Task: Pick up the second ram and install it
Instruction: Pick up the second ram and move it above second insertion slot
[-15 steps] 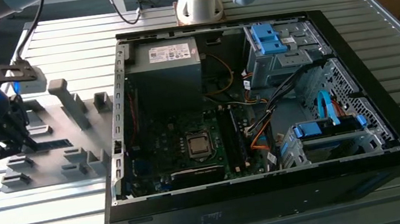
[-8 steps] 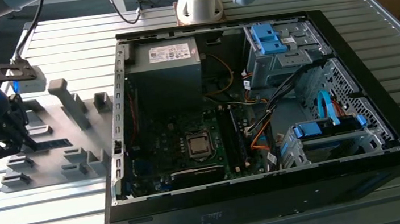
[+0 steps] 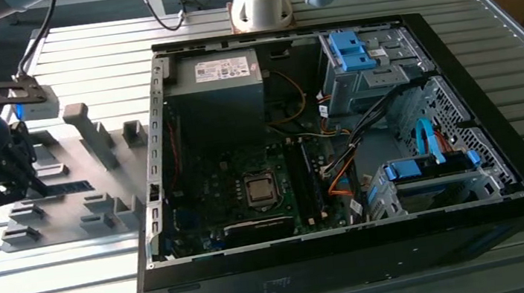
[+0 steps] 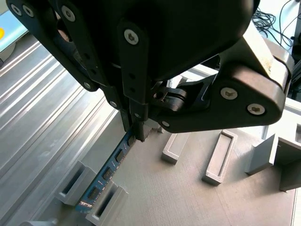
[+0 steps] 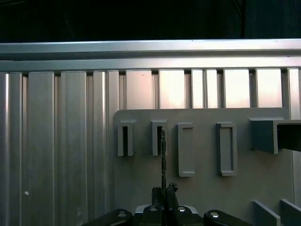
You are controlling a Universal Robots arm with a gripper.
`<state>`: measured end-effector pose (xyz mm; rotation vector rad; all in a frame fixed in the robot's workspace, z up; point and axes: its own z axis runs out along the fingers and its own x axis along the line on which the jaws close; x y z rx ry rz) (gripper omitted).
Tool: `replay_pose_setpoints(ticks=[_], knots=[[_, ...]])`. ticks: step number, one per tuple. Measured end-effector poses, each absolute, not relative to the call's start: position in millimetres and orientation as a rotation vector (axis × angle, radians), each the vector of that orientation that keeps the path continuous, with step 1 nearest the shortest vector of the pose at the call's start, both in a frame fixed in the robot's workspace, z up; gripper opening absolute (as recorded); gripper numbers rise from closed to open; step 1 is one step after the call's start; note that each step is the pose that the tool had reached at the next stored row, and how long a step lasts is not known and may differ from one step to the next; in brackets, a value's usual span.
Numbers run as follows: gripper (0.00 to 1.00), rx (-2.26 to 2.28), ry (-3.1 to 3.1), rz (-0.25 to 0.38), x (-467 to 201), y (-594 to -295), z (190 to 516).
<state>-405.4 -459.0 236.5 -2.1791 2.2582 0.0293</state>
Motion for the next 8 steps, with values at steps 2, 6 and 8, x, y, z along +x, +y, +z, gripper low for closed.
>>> replay_pose_setpoints(ticks=[2, 6, 8], knots=[[0.14, -2.179, 2.258, 0.029, -405.4, -459.0, 237.3], [0.14, -2.179, 2.258, 0.029, -405.4, -459.0, 238.9], [0.14, -2.179, 2.258, 0.029, -405.4, -459.0, 239.6]])
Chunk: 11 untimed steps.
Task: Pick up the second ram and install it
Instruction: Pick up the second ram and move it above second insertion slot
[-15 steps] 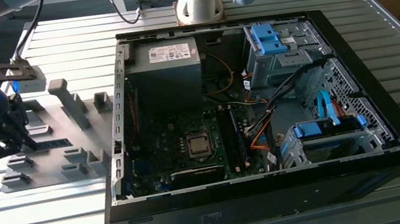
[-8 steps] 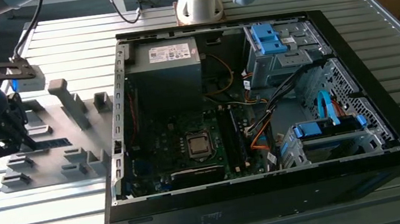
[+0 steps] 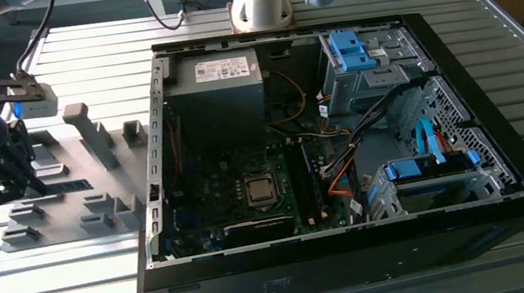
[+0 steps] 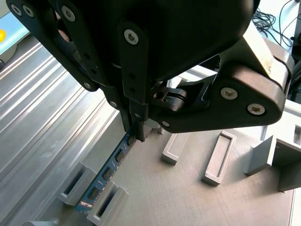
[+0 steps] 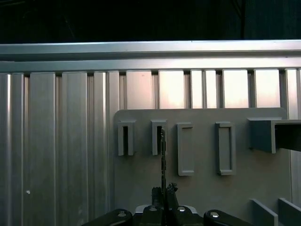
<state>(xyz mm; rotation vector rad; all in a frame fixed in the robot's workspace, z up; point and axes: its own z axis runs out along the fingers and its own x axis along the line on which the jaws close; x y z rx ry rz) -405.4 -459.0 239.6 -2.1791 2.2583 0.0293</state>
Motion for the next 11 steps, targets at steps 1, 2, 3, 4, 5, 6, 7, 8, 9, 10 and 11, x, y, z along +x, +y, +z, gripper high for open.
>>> replay_pose_setpoints(ticks=[1, 2, 3, 4, 5, 6, 7, 8, 9, 10, 11], knots=[[0.14, -2.179, 2.258, 0.029, -405.3, -459.0, 240.0], [0.14, -2.179, 2.258, 0.029, -405.4, -459.0, 240.5], [0.14, -2.179, 2.258, 0.029, -405.4, -459.0, 240.9], [0.14, -2.179, 2.258, 0.029, -405.4, -459.0, 241.4], [0.14, -2.179, 2.258, 0.029, -405.4, -459.0, 241.9], [0.14, -2.179, 2.258, 0.029, -405.4, -459.0, 242.4], [0.14, -2.179, 2.258, 0.029, -405.4, -459.0, 242.9], [0.14, -2.179, 2.258, 0.029, -405.4, -459.0, 243.3], [0.14, -2.179, 2.258, 0.029, -405.3, -459.0, 243.7], [0.14, -2.179, 2.258, 0.029, -405.4, -459.0, 244.3], [0.14, -2.179, 2.258, 0.029, -405.4, -459.0, 244.8]])
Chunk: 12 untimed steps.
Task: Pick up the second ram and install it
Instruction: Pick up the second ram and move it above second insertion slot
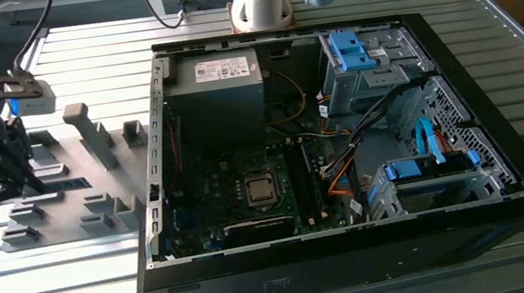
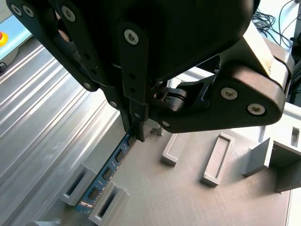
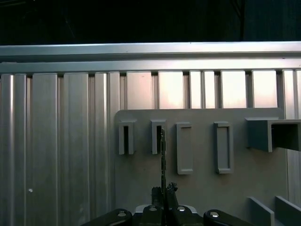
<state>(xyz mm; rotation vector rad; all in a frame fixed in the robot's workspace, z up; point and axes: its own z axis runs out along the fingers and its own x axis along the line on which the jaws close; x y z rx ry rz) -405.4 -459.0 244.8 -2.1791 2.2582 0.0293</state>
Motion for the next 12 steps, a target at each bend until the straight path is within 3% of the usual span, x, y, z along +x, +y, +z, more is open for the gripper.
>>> replay_pose_setpoints(ticks=[12], knots=[[0.14, -2.179, 2.258, 0.029, -405.4, -459.0, 249.7]])
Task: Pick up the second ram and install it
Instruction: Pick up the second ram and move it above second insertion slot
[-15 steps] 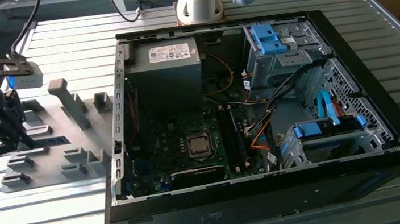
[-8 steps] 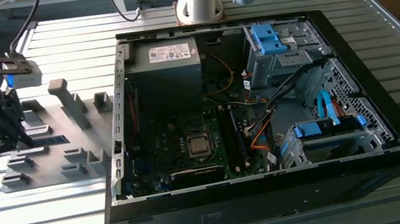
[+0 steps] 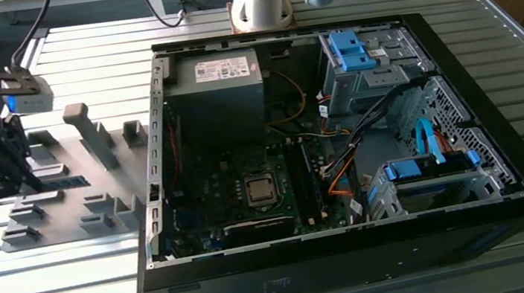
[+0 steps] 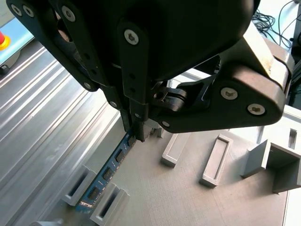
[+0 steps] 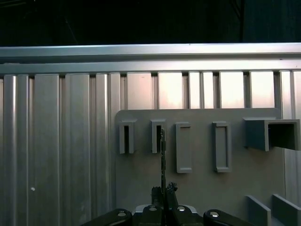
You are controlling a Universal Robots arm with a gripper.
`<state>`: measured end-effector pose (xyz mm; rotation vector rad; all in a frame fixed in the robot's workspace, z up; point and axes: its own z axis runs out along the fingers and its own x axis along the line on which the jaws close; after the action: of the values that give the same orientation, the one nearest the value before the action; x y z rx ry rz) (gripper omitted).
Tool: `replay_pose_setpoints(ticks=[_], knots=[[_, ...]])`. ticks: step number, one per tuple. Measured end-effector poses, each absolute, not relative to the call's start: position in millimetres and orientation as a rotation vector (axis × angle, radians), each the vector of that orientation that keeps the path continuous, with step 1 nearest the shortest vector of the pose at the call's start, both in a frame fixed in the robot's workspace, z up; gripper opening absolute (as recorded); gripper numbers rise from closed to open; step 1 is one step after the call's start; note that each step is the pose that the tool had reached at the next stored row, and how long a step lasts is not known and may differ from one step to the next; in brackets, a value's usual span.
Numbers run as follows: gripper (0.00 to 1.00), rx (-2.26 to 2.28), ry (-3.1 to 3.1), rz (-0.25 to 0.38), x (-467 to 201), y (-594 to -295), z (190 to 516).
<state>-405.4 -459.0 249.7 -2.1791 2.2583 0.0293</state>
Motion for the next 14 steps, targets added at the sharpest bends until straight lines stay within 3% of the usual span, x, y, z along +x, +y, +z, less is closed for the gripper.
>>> replay_pose_setpoints(ticks=[14], knots=[[0.14, -2.179, 2.258, 0.029, -405.4, -459.0, 257.0]])
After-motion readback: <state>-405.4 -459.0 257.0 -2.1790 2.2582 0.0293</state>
